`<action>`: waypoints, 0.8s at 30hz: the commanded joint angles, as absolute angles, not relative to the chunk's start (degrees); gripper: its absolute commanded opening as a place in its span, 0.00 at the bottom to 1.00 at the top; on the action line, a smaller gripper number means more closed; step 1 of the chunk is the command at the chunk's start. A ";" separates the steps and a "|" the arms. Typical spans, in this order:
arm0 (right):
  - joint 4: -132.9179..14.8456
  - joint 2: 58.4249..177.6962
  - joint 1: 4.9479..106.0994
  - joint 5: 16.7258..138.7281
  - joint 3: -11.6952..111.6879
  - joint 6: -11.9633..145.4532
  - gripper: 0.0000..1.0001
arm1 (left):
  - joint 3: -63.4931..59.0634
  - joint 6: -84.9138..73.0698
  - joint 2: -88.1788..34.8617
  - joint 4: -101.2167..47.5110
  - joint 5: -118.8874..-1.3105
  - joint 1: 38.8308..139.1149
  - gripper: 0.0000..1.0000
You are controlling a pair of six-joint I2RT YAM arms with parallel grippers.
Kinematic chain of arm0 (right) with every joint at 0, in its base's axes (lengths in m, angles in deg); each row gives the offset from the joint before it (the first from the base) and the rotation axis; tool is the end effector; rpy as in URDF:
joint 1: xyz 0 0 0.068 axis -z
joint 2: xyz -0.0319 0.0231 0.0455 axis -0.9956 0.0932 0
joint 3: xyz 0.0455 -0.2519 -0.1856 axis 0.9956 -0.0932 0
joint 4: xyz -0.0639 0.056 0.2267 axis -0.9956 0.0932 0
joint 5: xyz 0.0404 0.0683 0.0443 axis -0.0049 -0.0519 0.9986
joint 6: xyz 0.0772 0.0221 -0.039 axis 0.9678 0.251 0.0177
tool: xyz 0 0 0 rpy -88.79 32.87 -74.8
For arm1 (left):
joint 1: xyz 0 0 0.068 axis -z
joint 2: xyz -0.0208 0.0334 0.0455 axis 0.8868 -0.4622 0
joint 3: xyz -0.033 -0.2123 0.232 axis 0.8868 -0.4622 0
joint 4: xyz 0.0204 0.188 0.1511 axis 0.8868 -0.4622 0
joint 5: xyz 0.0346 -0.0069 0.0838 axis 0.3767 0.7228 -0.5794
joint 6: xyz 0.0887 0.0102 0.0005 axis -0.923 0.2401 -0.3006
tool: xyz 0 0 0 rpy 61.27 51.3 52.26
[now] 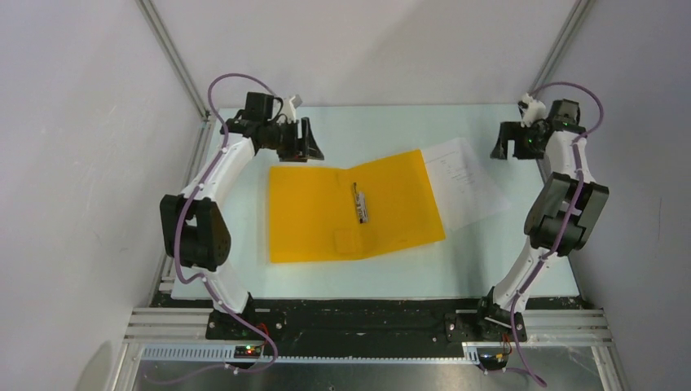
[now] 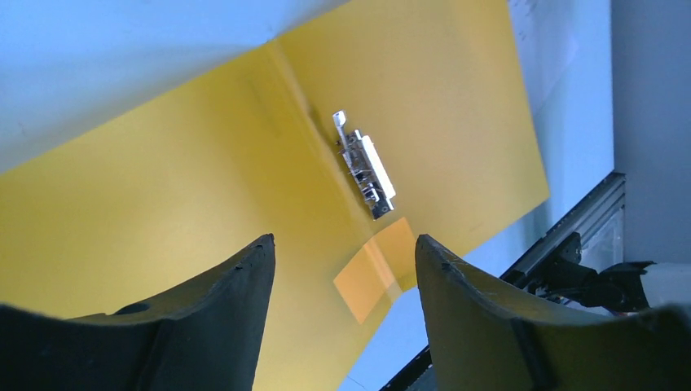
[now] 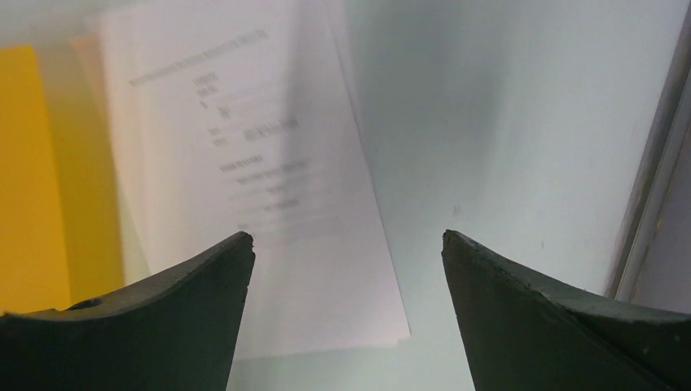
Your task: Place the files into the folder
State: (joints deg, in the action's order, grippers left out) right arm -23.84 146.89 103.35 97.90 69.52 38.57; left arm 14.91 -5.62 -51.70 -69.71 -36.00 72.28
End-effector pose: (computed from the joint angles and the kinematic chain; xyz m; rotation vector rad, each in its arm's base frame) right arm 0.4373 -0.1086 0.2932 -0.2608 2.3219 0.2555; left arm 0.3816 -0.1092 0.3213 0.2020 2.4653 -0.8612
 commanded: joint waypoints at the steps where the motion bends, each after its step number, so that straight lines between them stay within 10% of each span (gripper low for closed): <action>1: -15.59 149.29 107.86 98.75 69.54 36.91 0.89 | 17.86 -4.45 -49.75 -69.60 -32.81 74.17 0.68; 24: -10.71 167.70 108.91 97.22 80.68 36.60 0.85 | 36.90 0.45 -66.26 -69.42 -29.92 91.95 0.66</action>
